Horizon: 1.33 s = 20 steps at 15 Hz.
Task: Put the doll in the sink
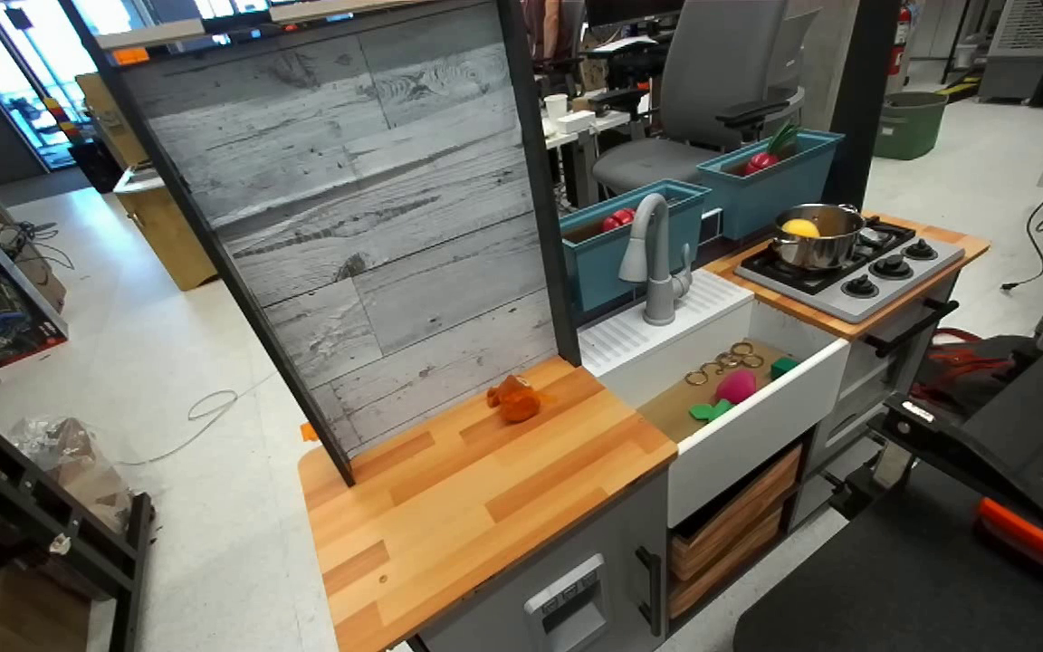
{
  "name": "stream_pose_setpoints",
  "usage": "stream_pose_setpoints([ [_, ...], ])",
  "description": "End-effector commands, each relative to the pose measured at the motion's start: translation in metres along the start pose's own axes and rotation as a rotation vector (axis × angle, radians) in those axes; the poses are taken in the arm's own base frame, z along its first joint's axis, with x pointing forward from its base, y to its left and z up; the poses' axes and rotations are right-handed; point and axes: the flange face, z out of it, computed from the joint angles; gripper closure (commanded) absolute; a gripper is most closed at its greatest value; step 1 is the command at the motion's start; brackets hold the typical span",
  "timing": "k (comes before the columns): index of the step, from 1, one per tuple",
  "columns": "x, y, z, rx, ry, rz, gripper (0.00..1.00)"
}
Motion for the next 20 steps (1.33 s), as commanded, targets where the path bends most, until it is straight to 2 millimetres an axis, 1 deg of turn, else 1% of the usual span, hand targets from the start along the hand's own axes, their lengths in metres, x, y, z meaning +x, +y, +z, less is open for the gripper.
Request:
stream_pose_setpoints([
  [1,0.0,0.0,0.0,0.0,-0.001,0.0,0.0],
  [9,0.0,0.0,0.0,0.0,-0.001,0.0,0.0],
  [11,0.01,-0.006,0.007,-0.018,0.011,-0.003,0.0],
  [14,0.036,-0.024,0.027,-0.047,0.015,-0.015,0.0],
  [15,0.047,-0.034,0.038,-0.054,0.021,-0.02,0.0],
  [18,0.082,-0.066,0.078,-0.049,0.033,-0.043,0.0],
  [20,0.107,-0.086,0.112,-0.052,0.037,-0.056,0.0],
])
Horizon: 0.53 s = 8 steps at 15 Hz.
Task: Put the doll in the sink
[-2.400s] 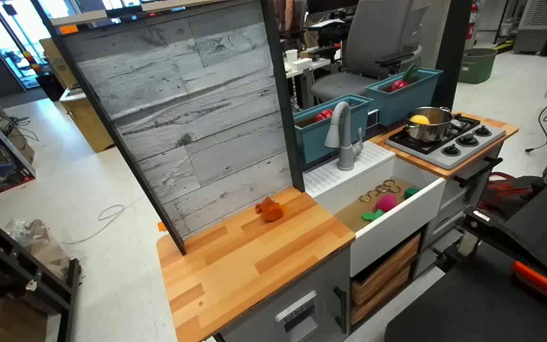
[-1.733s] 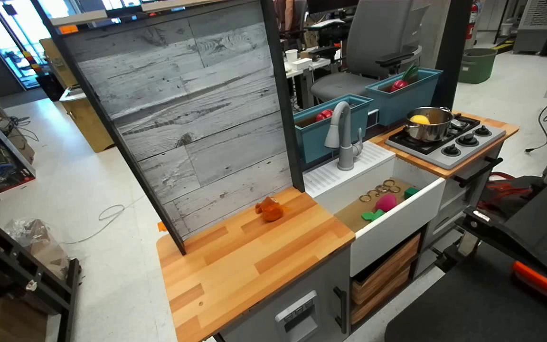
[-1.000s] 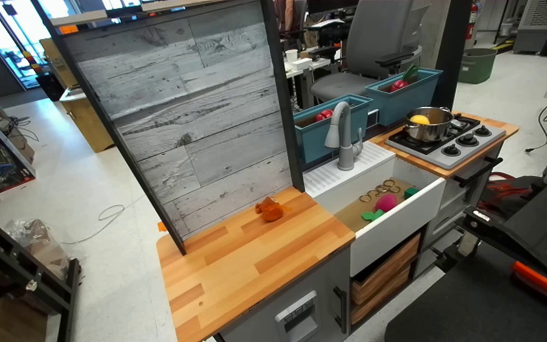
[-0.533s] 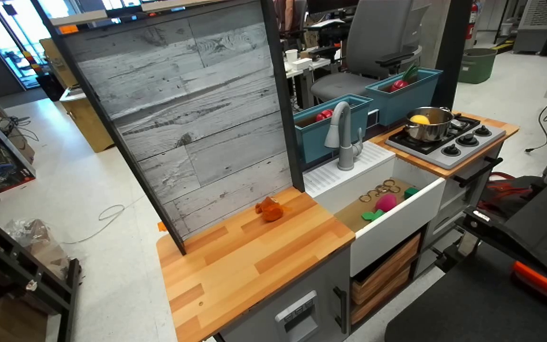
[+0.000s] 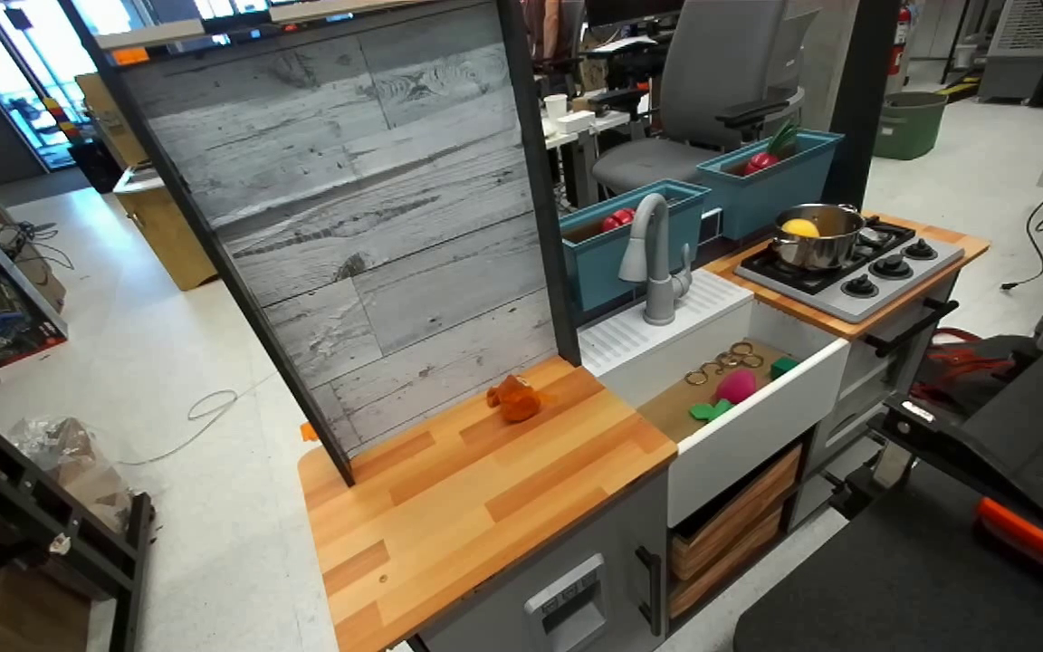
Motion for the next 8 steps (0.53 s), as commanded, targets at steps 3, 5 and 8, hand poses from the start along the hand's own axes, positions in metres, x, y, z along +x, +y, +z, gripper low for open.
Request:
stream_pose_setpoints([
  [3,0.07,-0.053,0.09,0.01,-0.049,0.006,0.0],
  [5,0.089,-0.068,0.127,0.016,-0.089,-0.002,0.0],
  [8,0.109,-0.085,0.196,0.011,-0.163,-0.028,0.0],
])
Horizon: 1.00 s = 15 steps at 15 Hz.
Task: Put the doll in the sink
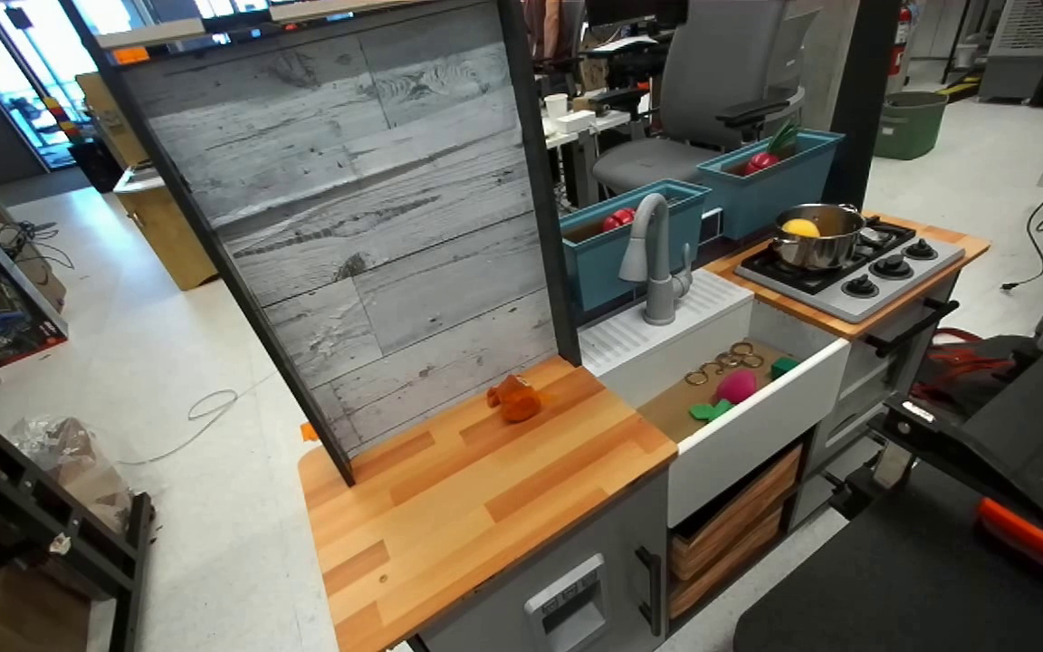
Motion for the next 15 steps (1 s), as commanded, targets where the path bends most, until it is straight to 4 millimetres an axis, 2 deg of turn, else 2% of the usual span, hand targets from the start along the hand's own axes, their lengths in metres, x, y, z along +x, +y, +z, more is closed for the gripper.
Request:
stream_pose_setpoints([
  [1,0.043,-0.021,0.072,-0.023,-0.064,-0.013,0.0],
  [5,0.073,-0.046,0.16,-0.062,-0.091,-0.034,0.0],
  [10,0.096,-0.081,0.265,-0.077,-0.133,-0.06,0.0],
  [15,0.125,-0.096,0.328,-0.079,-0.142,-0.035,0.0],
])
